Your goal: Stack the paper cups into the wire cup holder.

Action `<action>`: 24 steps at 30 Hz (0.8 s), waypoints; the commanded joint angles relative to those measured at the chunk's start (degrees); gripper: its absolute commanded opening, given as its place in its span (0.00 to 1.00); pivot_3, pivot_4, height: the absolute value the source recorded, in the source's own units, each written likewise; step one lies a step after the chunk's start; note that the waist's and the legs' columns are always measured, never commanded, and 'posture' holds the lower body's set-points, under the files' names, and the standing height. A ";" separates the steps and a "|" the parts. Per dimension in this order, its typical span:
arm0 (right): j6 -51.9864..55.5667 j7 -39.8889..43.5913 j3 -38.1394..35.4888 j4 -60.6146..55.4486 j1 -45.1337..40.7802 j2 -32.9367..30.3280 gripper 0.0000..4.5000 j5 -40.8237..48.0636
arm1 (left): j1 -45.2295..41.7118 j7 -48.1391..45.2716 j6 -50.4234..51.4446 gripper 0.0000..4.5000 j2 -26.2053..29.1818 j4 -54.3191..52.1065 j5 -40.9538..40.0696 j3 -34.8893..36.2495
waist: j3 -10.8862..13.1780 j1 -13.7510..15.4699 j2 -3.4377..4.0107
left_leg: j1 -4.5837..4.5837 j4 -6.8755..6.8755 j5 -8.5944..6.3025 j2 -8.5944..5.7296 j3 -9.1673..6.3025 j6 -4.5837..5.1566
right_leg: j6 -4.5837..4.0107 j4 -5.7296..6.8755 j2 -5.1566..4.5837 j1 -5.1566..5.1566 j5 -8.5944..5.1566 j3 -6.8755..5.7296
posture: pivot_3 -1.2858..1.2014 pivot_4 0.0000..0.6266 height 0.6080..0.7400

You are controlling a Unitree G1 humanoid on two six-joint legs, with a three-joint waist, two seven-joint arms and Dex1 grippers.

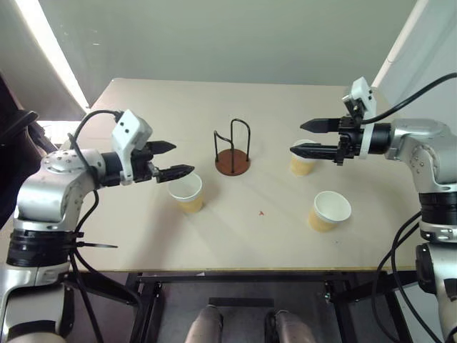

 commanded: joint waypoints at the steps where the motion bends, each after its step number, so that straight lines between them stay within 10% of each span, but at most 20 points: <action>1: -1.36 -0.11 -0.63 -2.06 -0.53 -1.15 0.99 0.24 | -1.78 0.76 -1.11 1.00 -0.63 -0.34 0.52 0.22 | 0.00 0.00 0.00 | 0.00 0.00 0.00 0.00 0.01 0.00 | 0.01 0.00 0.00 0.00 0.01 0.00 | 0.52 0.24 1.00; 24: -2.27 -0.59 -0.68 -2.55 -0.11 -1.71 0.99 -0.04 | -9.34 3.85 -5.88 1.00 -10.15 9.75 6.94 -5.38 | 0.00 0.48 0.00 | -0.02 0.19 0.03 -0.05 0.02 0.07 | 0.38 -0.01 -0.02 0.08 0.25 0.02 | 0.52 0.24 1.00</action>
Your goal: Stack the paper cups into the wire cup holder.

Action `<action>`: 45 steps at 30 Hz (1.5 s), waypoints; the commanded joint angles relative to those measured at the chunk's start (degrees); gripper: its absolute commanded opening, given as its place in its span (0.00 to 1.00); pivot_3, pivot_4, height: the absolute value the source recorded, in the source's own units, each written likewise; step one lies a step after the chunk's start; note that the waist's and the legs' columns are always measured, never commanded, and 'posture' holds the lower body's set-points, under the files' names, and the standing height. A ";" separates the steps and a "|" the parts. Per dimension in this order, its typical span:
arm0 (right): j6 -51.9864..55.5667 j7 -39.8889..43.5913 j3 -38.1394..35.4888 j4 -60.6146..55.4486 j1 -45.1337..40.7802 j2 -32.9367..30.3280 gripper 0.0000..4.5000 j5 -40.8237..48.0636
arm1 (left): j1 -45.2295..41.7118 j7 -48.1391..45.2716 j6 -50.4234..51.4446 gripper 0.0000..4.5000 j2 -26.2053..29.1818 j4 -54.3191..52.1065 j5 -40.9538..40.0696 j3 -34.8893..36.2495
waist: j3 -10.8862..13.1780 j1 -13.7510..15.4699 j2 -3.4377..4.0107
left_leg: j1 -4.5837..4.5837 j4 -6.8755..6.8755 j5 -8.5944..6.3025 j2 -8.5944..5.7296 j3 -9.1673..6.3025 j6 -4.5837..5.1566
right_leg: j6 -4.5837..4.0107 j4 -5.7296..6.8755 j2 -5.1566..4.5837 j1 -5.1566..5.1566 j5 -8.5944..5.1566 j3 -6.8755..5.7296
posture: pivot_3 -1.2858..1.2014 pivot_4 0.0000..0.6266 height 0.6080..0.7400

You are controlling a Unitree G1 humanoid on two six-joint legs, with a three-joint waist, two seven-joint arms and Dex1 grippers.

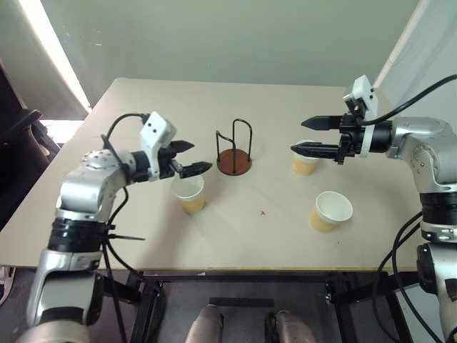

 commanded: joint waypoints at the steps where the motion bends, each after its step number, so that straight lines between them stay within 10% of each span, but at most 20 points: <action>1: 0.12 -0.44 -0.97 -2.67 -0.16 -1.34 0.99 0.60 | -3.37 0.65 -3.12 1.00 -1.25 2.52 1.69 -0.10 | 0.00 0.03 0.00 | 0.00 0.01 -0.01 0.00 0.01 0.01 | 0.11 0.00 0.00 0.01 0.07 0.00 | 0.52 0.24 1.00; 45: 2.90 -3.96 -2.24 -5.95 1.00 -2.75 0.99 3.19 | -18.95 -1.54 -13.67 1.00 -17.40 29.91 13.48 -7.65 | 0.00 0.41 0.00 | -0.08 0.60 -0.23 -0.11 0.32 0.42 | 0.49 -0.23 -0.02 0.26 0.26 0.24 | 0.52 0.24 1.00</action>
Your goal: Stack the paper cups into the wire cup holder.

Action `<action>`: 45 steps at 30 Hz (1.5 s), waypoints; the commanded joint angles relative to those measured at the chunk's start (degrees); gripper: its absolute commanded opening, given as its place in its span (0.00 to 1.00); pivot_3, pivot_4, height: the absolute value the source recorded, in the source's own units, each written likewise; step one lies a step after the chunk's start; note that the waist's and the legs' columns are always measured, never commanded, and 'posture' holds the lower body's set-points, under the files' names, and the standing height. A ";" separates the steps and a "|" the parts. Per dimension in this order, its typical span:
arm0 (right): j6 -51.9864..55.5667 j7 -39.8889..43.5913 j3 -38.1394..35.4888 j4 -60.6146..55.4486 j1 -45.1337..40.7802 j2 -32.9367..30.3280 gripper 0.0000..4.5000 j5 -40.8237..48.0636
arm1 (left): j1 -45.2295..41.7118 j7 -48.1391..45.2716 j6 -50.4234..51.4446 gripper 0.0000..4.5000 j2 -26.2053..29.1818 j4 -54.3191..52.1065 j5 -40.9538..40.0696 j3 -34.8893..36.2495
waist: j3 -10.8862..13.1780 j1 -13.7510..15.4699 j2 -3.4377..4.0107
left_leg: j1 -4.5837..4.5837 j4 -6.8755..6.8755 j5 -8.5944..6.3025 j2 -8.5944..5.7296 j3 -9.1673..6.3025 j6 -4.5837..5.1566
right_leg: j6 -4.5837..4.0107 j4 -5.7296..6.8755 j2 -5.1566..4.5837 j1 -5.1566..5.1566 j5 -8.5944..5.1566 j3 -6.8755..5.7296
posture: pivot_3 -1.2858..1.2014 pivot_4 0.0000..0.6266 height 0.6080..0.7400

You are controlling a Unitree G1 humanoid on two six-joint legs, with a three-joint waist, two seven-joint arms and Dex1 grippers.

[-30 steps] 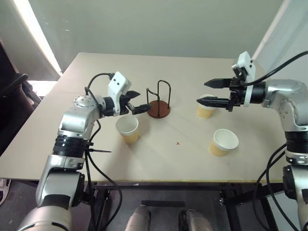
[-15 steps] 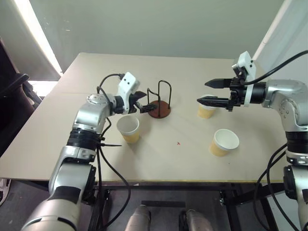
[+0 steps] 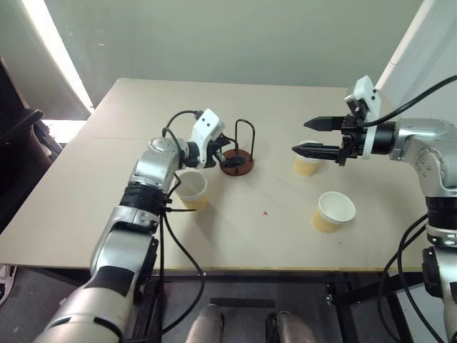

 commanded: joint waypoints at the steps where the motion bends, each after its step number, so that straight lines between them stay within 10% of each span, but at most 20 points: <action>1: -0.07 -0.49 -2.16 -1.87 -0.38 -1.11 0.99 0.98 | -2.77 -0.28 -2.15 1.00 -1.07 1.10 1.20 -0.30 | 0.00 0.02 0.00 | 0.00 0.00 0.00 0.00 0.00 0.00 | 0.01 0.00 0.00 0.00 0.00 0.00 | 0.52 0.24 1.00; 12: 0.74 -0.96 -2.89 -2.86 0.15 -1.82 1.00 1.67 | -5.46 -2.23 -5.93 0.96 -3.75 6.52 4.01 -1.54 | 0.00 0.22 0.00 | -0.02 0.03 -0.05 -0.08 0.10 0.12 | 0.16 -0.03 -0.02 0.01 -0.02 0.10 | 0.52 0.24 1.00; 25: 1.61 -0.71 -2.63 -4.04 0.68 -2.93 1.00 2.85 | -3.59 -9.54 -4.53 0.01 -1.64 2.07 2.43 -0.73 | 0.00 0.28 0.00 | -0.04 0.07 -0.06 -0.17 0.13 0.16 | 0.24 -0.05 -0.04 0.01 -0.02 0.15 | 0.52 0.24 1.00; 45: 3.90 5.31 -4.84 -11.28 8.91 -14.53 1.00 5.63 | -0.58 -26.46 -0.25 0.01 0.71 -12.36 -0.75 -5.77 | 0.00 0.50 0.00 | -0.15 0.13 -0.15 -0.34 0.25 0.34 | 0.66 -0.09 -0.15 0.02 -0.06 0.38 | 0.52 0.24 1.00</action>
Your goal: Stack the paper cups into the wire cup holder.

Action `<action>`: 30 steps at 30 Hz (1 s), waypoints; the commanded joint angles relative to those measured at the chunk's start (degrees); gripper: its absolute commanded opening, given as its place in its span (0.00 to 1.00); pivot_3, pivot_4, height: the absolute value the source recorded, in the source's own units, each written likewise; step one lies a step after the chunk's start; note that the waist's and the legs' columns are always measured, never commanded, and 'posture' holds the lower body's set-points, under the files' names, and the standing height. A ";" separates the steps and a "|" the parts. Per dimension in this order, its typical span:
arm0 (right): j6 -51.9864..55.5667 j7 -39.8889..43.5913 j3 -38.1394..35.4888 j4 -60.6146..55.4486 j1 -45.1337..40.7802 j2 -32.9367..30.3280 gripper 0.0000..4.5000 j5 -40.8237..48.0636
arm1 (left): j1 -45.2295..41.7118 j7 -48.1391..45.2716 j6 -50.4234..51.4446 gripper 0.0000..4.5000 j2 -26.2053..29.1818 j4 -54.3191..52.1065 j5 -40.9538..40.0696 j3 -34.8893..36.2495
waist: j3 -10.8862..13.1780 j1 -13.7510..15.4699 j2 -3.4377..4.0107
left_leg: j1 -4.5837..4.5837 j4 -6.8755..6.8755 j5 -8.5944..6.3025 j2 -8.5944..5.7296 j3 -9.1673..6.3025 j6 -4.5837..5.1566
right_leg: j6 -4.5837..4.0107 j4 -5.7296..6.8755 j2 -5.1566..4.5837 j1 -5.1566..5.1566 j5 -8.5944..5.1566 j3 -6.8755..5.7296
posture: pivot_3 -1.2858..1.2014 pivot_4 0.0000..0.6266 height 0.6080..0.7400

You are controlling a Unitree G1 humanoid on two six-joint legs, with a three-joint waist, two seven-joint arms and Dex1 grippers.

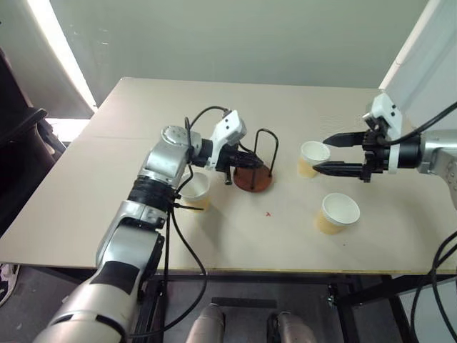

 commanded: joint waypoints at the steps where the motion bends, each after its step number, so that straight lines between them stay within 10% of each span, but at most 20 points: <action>1: 1.32 1.69 -4.61 -4.90 1.32 -3.86 1.00 2.97 | 1.03 -4.81 0.77 0.01 1.75 -5.99 -1.44 -1.86 | 0.00 0.02 0.00 | 0.00 0.00 -0.01 -0.01 0.03 0.01 | 0.07 0.00 0.00 0.00 0.00 0.06 | 0.52 0.24 1.00; 30: 5.76 -0.98 -12.45 -14.00 10.53 -11.03 1.00 11.04 | 0.11 -11.41 -6.08 0.01 -2.06 -3.46 -0.51 -7.99 | 0.00 -0.10 0.00 | -0.09 0.90 -0.62 -0.20 0.83 1.19 | 1.36 -0.80 -0.08 0.18 0.33 1.56 | 0.52 0.24 1.00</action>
